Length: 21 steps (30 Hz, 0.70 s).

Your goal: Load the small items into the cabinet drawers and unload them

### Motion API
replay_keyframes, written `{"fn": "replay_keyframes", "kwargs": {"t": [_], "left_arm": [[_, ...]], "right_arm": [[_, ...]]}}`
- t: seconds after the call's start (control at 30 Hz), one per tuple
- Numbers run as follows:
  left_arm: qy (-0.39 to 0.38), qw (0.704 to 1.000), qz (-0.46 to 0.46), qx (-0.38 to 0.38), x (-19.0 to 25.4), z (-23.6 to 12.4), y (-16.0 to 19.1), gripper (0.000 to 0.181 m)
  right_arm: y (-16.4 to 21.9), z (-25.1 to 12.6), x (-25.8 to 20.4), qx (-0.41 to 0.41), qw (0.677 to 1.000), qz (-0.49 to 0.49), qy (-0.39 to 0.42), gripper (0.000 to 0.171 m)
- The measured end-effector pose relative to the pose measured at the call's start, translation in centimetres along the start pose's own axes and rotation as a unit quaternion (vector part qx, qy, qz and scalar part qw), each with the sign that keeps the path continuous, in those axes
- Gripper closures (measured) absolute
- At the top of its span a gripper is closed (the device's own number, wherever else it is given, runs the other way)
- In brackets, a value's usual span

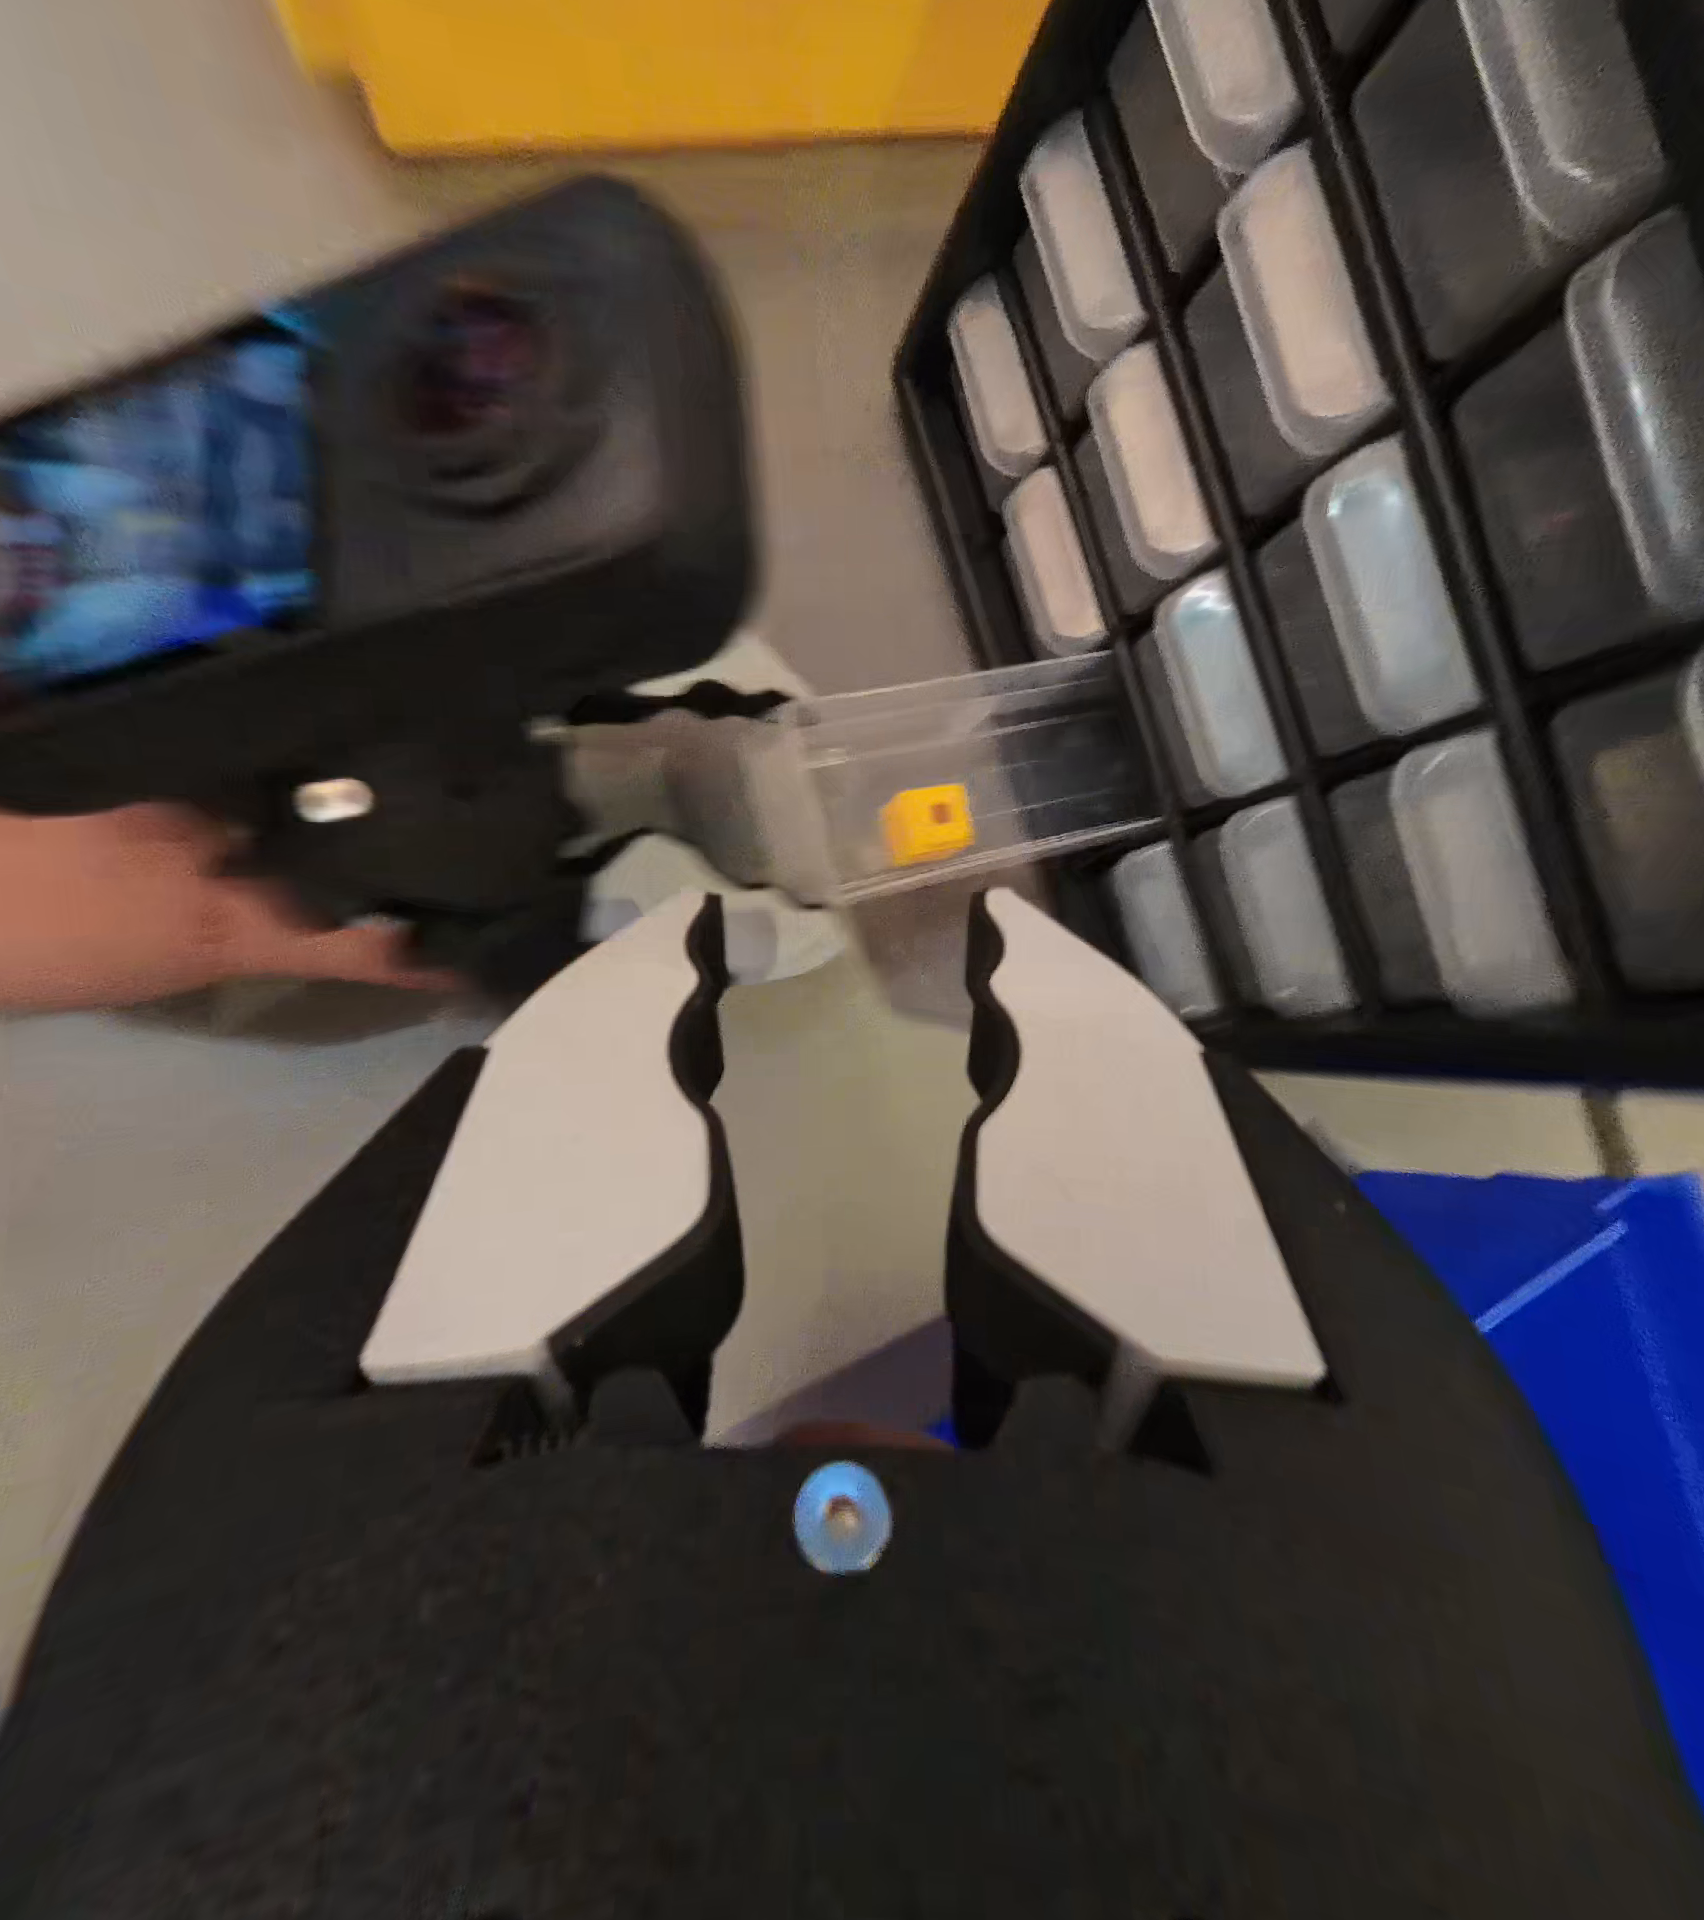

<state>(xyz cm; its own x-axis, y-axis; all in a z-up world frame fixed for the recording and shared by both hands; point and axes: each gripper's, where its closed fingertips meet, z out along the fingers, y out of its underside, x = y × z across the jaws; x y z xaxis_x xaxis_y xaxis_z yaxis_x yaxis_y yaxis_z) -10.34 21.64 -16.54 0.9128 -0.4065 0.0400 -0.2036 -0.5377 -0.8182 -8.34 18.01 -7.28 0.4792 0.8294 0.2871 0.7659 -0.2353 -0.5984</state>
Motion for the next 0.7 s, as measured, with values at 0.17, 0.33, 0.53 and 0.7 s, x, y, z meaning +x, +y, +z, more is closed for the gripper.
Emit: {"fn": "replay_keyframes", "kwargs": {"t": [0.17,0.33,0.53,0.7], "left_arm": [[-0.005,1.0,0.006,-0.001,0.0,0.1,0.2,0.115],[-0.003,1.0,0.008,0.002,-0.1,-0.1,0.3,0.115],[-0.006,1.0,0.013,0.004,-0.1,-0.3,0.3,0.115],[-0.005,1.0,0.012,-0.002,0.0,-0.2,0.5,0.115]], "right_arm": [[0.3,4.9,3.2,-0.088,0.994,0.02,-0.056,0.134],[1.7,8.3,3.0,-0.175,0.981,-0.024,-0.082,0.136],[2.1,10.2,1.9,-0.228,0.966,-0.062,-0.107,0.136],[3.3,10.6,1.8,-0.262,0.954,-0.073,-0.127,0.151]]}}
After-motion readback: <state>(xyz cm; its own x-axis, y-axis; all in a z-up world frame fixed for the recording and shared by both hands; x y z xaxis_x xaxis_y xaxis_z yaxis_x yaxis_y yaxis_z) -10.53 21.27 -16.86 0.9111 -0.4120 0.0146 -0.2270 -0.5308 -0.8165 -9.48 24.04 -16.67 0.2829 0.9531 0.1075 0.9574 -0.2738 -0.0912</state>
